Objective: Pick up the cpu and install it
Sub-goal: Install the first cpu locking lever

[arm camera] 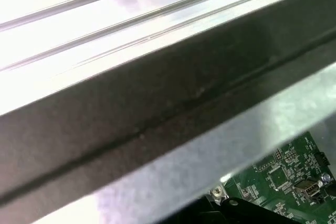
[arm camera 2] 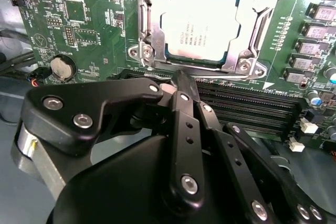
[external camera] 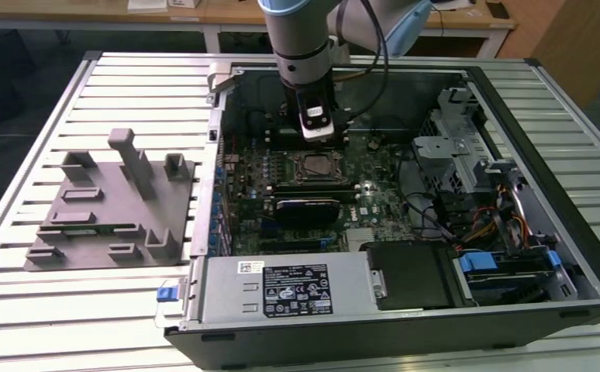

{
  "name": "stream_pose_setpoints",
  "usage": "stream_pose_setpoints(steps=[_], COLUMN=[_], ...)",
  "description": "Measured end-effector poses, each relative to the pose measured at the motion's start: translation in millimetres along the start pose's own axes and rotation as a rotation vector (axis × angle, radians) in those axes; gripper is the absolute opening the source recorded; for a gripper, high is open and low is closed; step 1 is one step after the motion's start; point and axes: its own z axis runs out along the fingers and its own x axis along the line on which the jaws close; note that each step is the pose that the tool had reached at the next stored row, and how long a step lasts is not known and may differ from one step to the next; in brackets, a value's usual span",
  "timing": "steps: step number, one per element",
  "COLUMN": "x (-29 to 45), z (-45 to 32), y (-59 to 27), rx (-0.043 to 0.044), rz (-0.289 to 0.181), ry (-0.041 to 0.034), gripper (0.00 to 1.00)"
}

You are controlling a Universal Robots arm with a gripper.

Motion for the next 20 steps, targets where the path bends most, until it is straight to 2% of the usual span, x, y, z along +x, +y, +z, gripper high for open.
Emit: stream_pose_setpoints(steps=[2, 8, 11, 20], x=[0.3, 0.8, 0.9, 1.1], z=[0.4, 2.4, 3.1, 3.6], y=[0.1, -0.3, -0.5, -0.6], rx=[0.0014, 0.0176, 0.0221, 0.0228], rz=[-0.001, -0.005, -0.006, -0.006], ry=[-0.0021, -0.0103, -0.0124, -0.0129], gripper=[0.11, 0.11, 0.11, 0.11])
